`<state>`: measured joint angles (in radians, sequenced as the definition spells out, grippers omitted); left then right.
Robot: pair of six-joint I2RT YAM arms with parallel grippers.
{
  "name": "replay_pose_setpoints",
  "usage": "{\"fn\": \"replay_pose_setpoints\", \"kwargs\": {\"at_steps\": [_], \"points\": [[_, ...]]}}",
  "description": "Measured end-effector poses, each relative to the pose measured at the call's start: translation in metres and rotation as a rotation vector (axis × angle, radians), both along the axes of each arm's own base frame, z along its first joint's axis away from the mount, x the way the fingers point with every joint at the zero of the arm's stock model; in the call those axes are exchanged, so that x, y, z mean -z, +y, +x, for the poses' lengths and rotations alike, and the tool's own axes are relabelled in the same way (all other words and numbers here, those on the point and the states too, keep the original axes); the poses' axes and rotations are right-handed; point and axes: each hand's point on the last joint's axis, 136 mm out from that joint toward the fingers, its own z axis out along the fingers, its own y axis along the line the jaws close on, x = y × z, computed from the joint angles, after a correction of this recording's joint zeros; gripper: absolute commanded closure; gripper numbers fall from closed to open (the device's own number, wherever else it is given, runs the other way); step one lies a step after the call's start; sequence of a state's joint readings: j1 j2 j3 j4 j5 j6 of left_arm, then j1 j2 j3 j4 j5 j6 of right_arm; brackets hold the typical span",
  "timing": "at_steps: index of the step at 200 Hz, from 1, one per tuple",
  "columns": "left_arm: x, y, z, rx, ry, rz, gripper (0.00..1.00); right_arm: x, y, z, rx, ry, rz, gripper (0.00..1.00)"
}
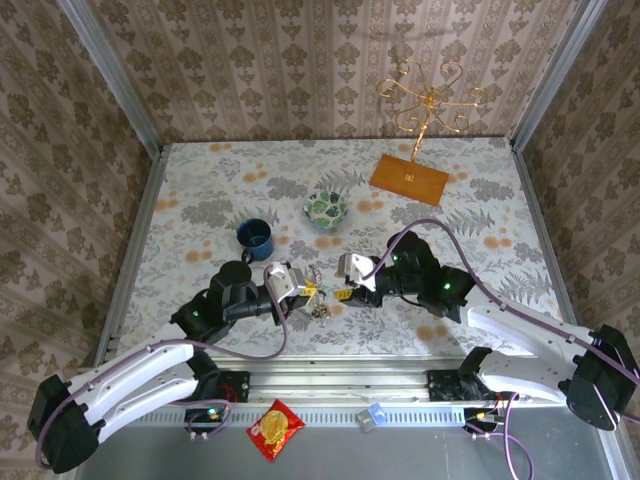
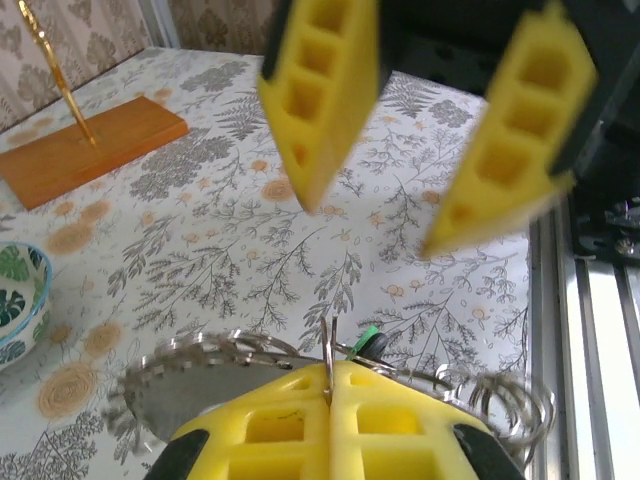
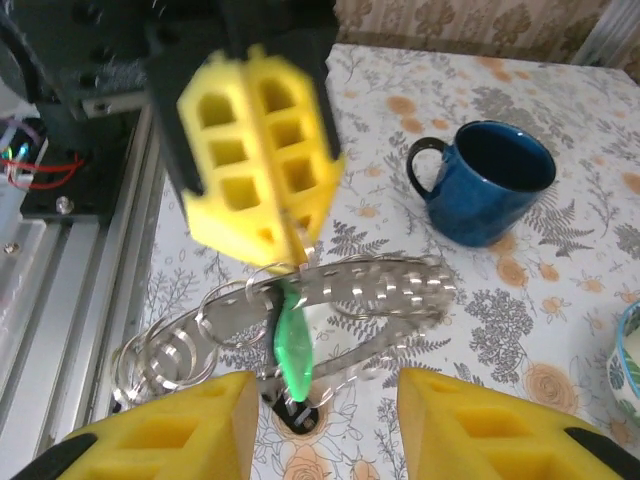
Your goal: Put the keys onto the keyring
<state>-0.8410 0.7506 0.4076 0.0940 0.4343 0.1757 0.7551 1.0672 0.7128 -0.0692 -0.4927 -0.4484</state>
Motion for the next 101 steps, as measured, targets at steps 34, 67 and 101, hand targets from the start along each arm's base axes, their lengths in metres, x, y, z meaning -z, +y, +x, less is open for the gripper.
{"fn": "replay_pose_setpoints", "kwargs": {"at_steps": [34,67,101], "points": [[0.001,-0.003,-0.006,0.061,-0.087,-0.010,1.00,-0.013,0.008,-0.009,-0.036,0.064,0.091,0.66],[-0.002,-0.006,-0.010,0.100,-0.131,-0.027,1.00,-0.019,0.018,-0.007,-0.057,0.090,0.143,0.68],[-0.005,-0.007,-0.011,0.115,-0.156,-0.046,1.00,-0.009,0.024,-0.006,-0.067,0.126,0.133,0.71]]}}
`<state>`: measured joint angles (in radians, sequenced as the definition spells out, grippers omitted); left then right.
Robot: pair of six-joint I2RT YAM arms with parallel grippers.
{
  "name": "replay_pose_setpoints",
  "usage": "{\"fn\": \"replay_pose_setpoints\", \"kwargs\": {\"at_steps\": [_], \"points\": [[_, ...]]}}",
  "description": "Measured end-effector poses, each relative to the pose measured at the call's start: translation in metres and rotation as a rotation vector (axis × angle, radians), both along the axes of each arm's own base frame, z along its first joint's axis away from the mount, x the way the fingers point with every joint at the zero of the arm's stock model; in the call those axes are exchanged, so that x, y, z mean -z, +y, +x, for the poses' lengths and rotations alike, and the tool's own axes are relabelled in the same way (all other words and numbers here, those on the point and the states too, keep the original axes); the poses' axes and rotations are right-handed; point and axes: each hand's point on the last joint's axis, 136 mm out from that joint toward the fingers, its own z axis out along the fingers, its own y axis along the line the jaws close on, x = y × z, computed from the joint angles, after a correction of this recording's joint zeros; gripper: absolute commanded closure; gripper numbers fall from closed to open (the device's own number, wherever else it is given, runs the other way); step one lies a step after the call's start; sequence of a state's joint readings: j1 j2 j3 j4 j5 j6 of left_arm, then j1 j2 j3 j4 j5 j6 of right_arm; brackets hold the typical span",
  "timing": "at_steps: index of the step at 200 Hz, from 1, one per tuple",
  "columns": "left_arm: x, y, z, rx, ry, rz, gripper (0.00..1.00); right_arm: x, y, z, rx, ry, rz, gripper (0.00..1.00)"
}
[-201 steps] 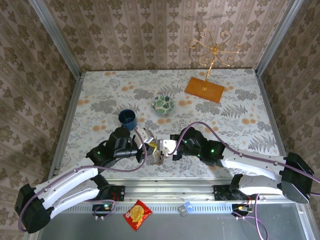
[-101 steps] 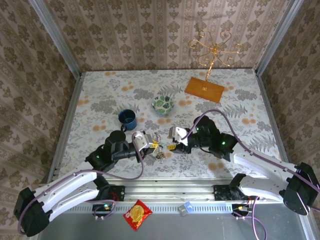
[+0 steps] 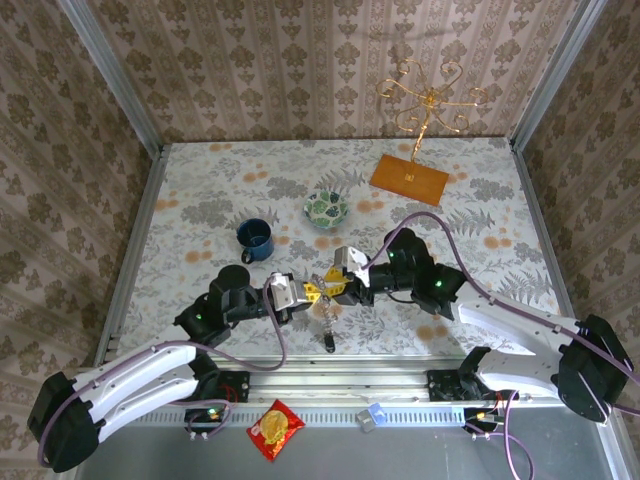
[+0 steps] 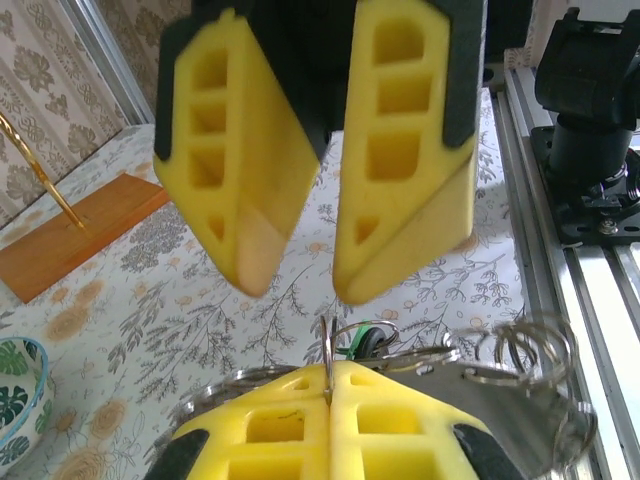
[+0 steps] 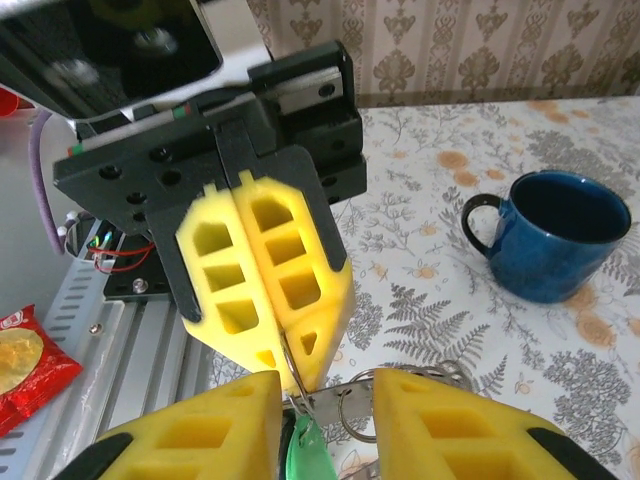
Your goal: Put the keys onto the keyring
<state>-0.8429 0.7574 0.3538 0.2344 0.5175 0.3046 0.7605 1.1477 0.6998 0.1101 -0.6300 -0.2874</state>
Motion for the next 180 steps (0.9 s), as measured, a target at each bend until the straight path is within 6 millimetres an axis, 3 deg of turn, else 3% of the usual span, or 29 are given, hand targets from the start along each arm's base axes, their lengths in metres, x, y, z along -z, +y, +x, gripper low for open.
{"fn": "replay_pose_setpoints", "kwargs": {"at_steps": [89,95,109,140,161,180], "points": [[0.001,-0.002,0.000,0.007,-0.006,-0.005,1.00,0.011,0.005,-0.002,-0.024,0.005,-0.025,0.78],[0.003,-0.002,0.000,0.008,-0.004,-0.002,1.00,0.013,0.005,-0.003,-0.027,0.006,-0.028,0.82],[0.005,-0.002,0.001,0.004,-0.002,0.001,1.00,0.015,0.005,-0.003,-0.035,0.006,-0.035,1.00],[0.008,-0.002,0.002,0.001,0.001,0.005,1.00,0.019,0.004,-0.004,-0.040,0.001,-0.050,1.00],[0.008,-0.001,0.004,-0.013,-0.002,0.006,0.81,0.018,0.003,-0.003,-0.040,-0.012,-0.071,1.00],[0.009,0.000,0.007,-0.034,-0.005,0.013,0.78,0.018,0.001,-0.003,-0.037,-0.020,-0.103,1.00]]}}
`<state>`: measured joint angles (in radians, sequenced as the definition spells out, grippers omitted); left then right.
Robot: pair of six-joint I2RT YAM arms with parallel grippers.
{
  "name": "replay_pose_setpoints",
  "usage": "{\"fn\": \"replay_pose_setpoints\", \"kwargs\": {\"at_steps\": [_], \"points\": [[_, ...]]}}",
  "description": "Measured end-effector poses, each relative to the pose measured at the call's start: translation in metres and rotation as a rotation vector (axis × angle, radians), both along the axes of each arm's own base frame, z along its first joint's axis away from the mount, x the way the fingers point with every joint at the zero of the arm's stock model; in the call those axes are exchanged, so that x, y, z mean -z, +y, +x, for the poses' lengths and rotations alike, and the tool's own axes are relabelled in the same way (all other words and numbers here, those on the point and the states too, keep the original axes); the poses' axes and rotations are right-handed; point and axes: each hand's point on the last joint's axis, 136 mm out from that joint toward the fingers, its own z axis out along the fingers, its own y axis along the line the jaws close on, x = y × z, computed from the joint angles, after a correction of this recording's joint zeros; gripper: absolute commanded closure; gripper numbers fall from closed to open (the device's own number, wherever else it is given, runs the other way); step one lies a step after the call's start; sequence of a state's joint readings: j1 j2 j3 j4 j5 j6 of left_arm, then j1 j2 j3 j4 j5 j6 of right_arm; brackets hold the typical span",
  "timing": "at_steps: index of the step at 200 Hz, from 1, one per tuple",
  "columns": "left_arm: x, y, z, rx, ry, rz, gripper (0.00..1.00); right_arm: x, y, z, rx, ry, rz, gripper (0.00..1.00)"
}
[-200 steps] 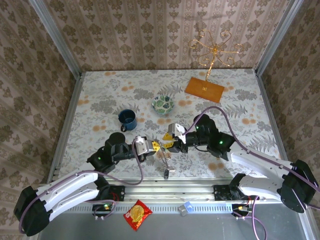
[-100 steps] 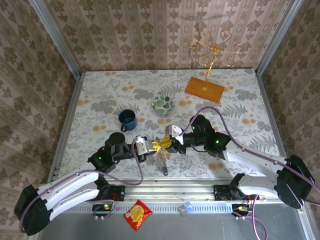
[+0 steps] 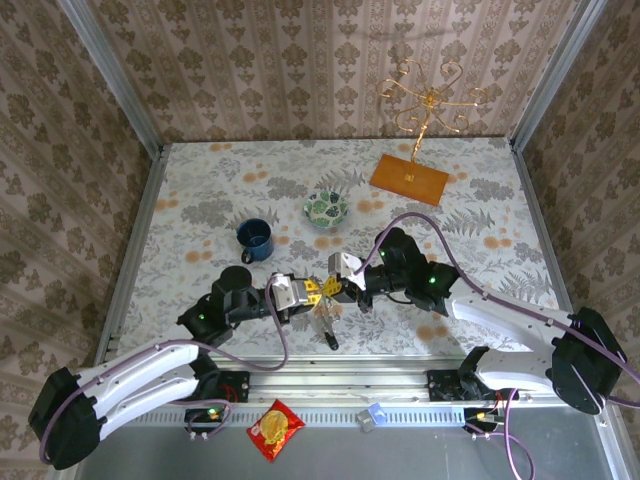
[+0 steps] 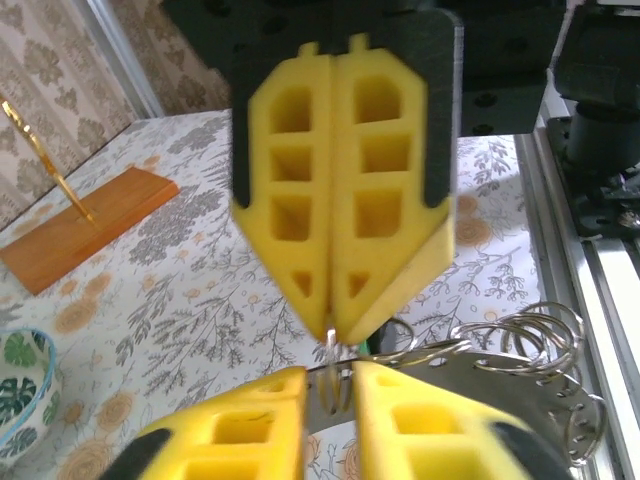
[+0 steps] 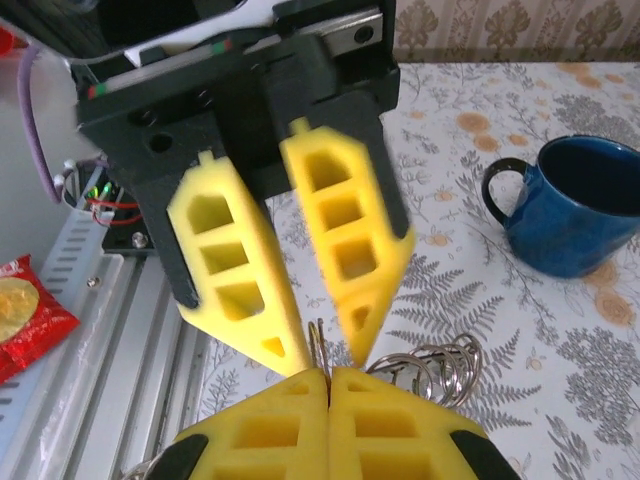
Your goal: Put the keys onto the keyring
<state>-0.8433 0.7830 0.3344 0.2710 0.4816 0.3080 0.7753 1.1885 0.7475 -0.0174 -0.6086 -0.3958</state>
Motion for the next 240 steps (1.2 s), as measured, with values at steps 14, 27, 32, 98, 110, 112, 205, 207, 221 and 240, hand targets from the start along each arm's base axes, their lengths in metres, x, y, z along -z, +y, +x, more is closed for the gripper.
{"fn": "replay_pose_setpoints", "kwargs": {"at_steps": [14,27,32,98,110,112,205,207,221,240], "points": [[0.003,0.001,0.002,-0.014,0.008,0.016,0.79,0.000,-0.003,0.000,0.002,-0.004,-0.030,1.00],[0.006,0.002,0.003,-0.024,0.019,0.033,0.80,-0.001,-0.004,0.000,0.001,-0.013,-0.053,1.00],[0.006,0.003,0.003,-0.028,0.023,0.039,0.80,-0.001,-0.004,0.000,-0.001,-0.016,-0.063,1.00],[0.007,0.002,0.005,-0.030,0.047,0.073,0.76,-0.006,0.001,-0.002,-0.033,-0.089,-0.178,1.00],[0.008,0.001,0.005,-0.026,0.054,0.078,0.75,-0.006,0.001,-0.002,-0.034,-0.097,-0.189,1.00],[0.008,0.001,0.005,-0.026,0.055,0.079,0.75,-0.006,0.001,-0.002,-0.034,-0.099,-0.191,1.00],[0.016,0.001,-0.005,0.019,0.097,0.103,0.70,-0.001,-0.002,0.000,-0.018,-0.115,-0.224,1.00],[0.016,0.001,-0.005,0.019,0.097,0.103,0.70,-0.001,-0.002,0.000,-0.018,-0.115,-0.224,1.00],[0.015,0.001,-0.004,0.019,0.093,0.099,0.71,0.000,-0.001,-0.002,-0.025,-0.120,-0.230,1.00],[0.014,0.000,-0.004,0.019,0.091,0.095,0.73,0.004,0.001,-0.004,-0.036,-0.128,-0.244,1.00]]}}
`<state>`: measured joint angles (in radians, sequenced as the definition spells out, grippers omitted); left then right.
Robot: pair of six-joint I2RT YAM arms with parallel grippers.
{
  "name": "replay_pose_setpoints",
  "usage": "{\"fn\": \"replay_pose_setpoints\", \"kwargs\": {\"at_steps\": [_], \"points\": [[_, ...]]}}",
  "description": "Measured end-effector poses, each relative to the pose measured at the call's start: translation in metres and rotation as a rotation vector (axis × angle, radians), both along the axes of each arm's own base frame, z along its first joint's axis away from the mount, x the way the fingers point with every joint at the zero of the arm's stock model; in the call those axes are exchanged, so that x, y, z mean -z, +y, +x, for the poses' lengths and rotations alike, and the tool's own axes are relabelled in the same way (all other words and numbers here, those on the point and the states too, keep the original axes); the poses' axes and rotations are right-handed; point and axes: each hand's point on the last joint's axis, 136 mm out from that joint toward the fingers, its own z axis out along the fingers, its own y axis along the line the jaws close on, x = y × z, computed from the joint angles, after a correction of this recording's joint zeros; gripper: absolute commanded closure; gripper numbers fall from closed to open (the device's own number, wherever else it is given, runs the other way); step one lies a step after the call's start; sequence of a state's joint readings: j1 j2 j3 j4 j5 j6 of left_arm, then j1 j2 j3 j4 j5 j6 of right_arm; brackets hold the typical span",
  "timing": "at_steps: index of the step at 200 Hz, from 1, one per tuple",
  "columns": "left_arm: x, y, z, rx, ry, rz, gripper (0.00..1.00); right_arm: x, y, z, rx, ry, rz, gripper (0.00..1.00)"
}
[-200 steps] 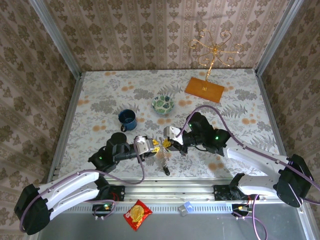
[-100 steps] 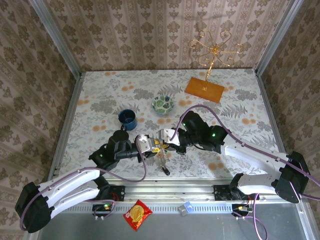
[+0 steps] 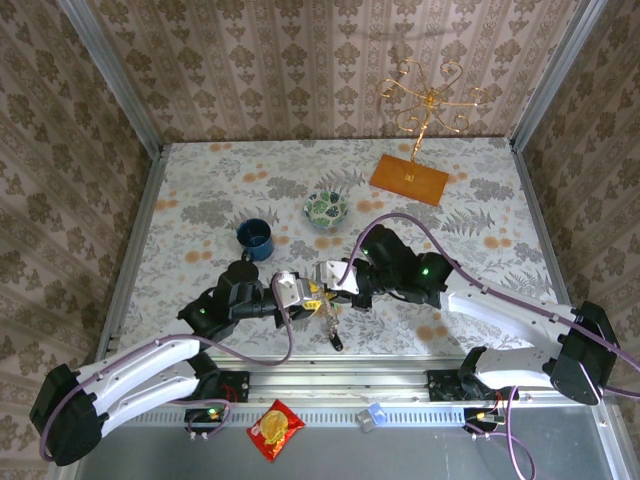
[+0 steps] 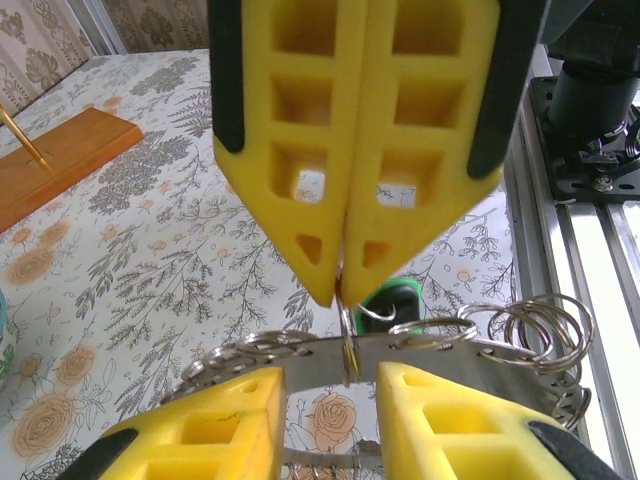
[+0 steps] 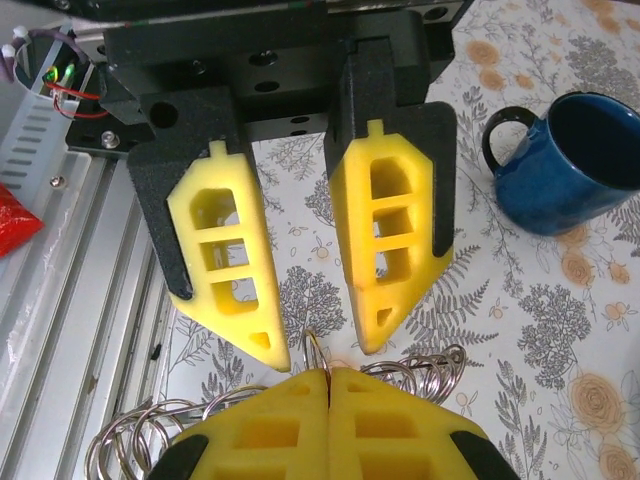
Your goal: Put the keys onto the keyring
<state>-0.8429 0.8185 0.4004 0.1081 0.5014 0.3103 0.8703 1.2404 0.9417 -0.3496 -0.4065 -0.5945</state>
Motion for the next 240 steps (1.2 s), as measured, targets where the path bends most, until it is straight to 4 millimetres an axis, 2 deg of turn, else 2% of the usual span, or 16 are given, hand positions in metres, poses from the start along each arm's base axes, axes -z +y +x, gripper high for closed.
{"fn": "replay_pose_setpoints", "kwargs": {"at_steps": [25,37,55,63,77,94,117,136,163,224,240], "points": [[-0.001,0.000,0.000,-0.001,0.002,-0.003,0.80,0.005,0.001,-0.002,-0.009,-0.002,-0.020,1.00],[-0.001,-0.001,-0.001,0.005,0.003,-0.004,0.86,0.007,0.001,-0.003,-0.011,-0.002,-0.026,1.00],[-0.001,-0.002,-0.002,0.015,0.011,-0.005,1.00,0.007,0.002,-0.003,-0.012,-0.002,-0.026,1.00],[-0.001,-0.002,-0.003,0.022,0.010,-0.004,1.00,0.007,0.002,-0.002,-0.008,-0.002,-0.025,1.00],[-0.001,-0.002,-0.003,0.021,0.017,-0.006,1.00,0.005,0.001,0.000,0.005,0.003,-0.016,0.75],[-0.003,-0.003,-0.002,0.017,0.012,-0.011,1.00,-0.001,-0.002,0.005,0.039,0.023,0.032,0.67],[-0.008,-0.004,0.001,0.006,-0.004,-0.039,1.00,-0.007,-0.016,0.011,0.102,0.044,0.099,0.67],[-0.010,-0.004,0.002,-0.002,-0.021,-0.063,1.00,-0.004,-0.022,0.013,0.139,0.079,0.121,0.67],[-0.011,-0.003,0.002,-0.009,-0.039,-0.085,1.00,0.001,-0.021,0.008,0.144,0.131,0.133,0.69],[-0.013,-0.003,0.002,-0.012,-0.048,-0.108,1.00,0.007,-0.014,0.012,0.148,0.163,0.143,0.71],[-0.014,-0.003,0.003,-0.012,-0.048,-0.110,1.00,0.009,-0.012,0.012,0.142,0.169,0.142,0.75]]}}
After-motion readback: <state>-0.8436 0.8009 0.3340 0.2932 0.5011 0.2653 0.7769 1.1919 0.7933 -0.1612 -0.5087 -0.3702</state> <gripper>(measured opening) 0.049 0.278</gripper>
